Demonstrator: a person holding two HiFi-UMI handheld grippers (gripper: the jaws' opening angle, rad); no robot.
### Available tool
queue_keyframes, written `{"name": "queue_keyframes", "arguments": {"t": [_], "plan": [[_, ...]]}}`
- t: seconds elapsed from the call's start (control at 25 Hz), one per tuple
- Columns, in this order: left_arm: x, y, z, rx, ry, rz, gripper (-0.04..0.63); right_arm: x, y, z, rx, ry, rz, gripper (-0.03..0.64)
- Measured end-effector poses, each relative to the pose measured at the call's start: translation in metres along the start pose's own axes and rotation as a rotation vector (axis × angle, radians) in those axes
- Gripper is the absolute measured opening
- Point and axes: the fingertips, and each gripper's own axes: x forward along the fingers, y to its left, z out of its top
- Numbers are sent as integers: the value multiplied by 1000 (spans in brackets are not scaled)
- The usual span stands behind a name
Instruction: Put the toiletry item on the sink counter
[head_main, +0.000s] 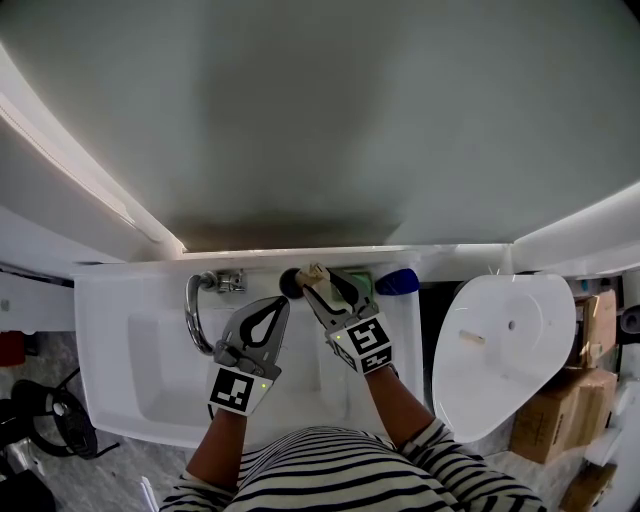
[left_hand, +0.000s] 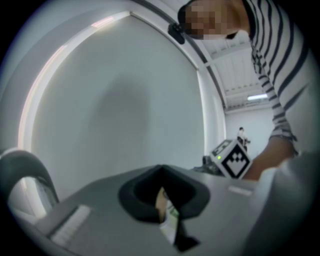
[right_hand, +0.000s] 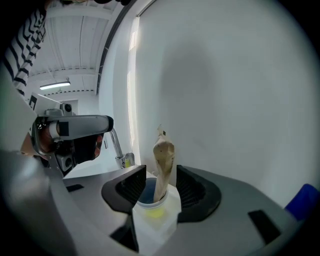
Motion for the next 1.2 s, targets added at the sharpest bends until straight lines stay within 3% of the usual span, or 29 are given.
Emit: {"name": "queue_keyframes", "arguments": {"t": [0.44, 0.92, 1.08, 1.2], "plan": [[-7, -13, 4, 5, -1, -17, 9, -36, -2, -3, 20, -3, -49, 170], [-35, -39, 14, 31, -17, -41, 9, -88, 25, 2, 38, -44, -54, 167], [-50, -53, 14, 46, 6, -60, 9, -111, 37, 9, 33, -69, -58, 144], [-58, -66, 25, 37, -22, -77, 9, -128, 47, 17, 29, -97, -59, 115]]}}
